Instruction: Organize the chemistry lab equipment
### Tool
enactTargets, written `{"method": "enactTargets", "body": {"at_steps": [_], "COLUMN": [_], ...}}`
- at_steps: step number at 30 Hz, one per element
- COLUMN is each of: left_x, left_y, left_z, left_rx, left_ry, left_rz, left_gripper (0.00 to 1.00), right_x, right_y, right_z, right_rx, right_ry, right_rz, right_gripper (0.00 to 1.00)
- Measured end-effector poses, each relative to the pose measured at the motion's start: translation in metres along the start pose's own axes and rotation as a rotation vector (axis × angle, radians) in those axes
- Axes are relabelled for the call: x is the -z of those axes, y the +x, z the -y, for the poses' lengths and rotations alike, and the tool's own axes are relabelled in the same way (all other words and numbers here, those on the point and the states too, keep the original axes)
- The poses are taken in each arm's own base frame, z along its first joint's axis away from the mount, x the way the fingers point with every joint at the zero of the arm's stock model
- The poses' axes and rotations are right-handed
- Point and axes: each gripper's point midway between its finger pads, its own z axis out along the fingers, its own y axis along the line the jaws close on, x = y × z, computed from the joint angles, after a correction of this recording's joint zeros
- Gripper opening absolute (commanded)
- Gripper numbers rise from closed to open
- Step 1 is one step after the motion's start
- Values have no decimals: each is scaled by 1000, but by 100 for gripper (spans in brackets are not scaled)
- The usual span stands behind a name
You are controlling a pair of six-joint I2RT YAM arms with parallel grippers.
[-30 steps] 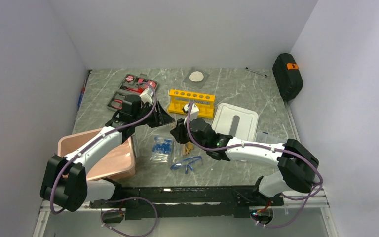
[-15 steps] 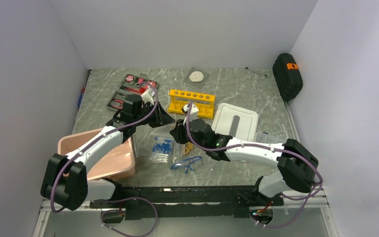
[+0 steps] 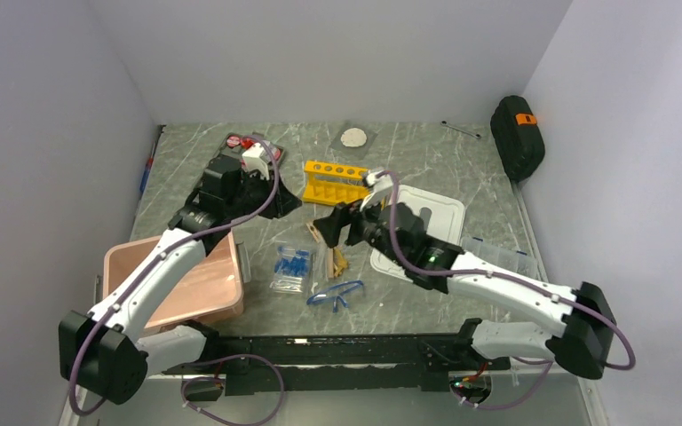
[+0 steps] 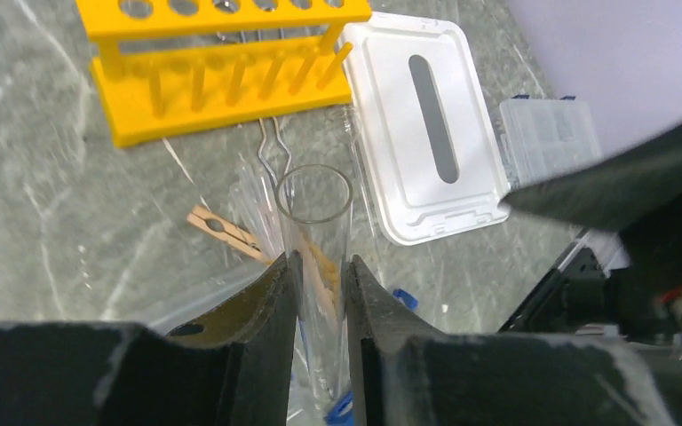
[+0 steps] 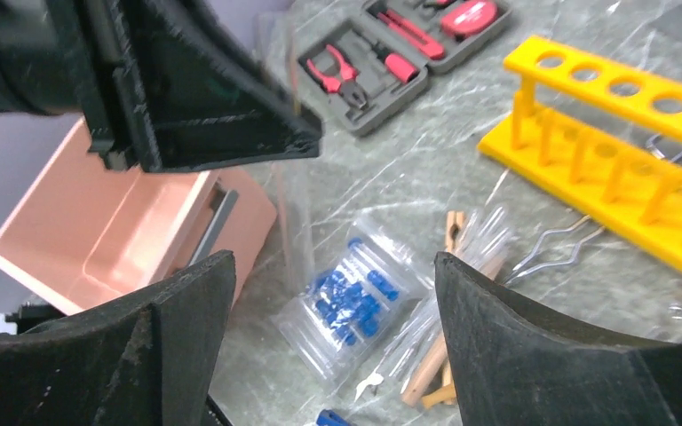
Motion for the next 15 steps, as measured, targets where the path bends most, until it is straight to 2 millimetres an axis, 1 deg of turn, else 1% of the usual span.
{"method": "enactTargets", "body": {"at_steps": [2, 4, 5, 7, 8, 9, 11, 13, 15], "left_x": [7, 11, 12, 13, 15, 16, 21, 26, 30], "left_y": [-6, -4, 2, 15, 21, 27, 33, 35, 37], "left_z": [6, 14, 20, 33, 37, 46, 58, 65, 72], "left_rx": [-84, -177, -229, -314, -351, -383, -435, -463, -480], "left_ry": [20, 50, 76, 133, 159, 193, 252, 294, 341], "left_rz": [14, 3, -13, -53, -70, -85, -93, -89, -90], "left_gripper": [24, 25, 26, 25, 25, 25, 24, 24, 23], "right_x": [9, 13, 14, 17, 17, 18, 20, 19, 17], "right_y": [-20, -37, -44, -53, -55, -55, -55, -50, -42], "right_z": [7, 12, 14, 14, 12, 11, 5, -5, -15], "right_rx": [-7, -13, -17, -25, -28, -34, -42, -51, -63], "right_ry": [7, 13, 10, -13, -29, -48, -95, -154, -212], "right_rz": [14, 16, 16, 0, -9, -23, -48, -80, -117], "right_gripper": [82, 79, 77, 72, 71, 70, 69, 68, 65]}}
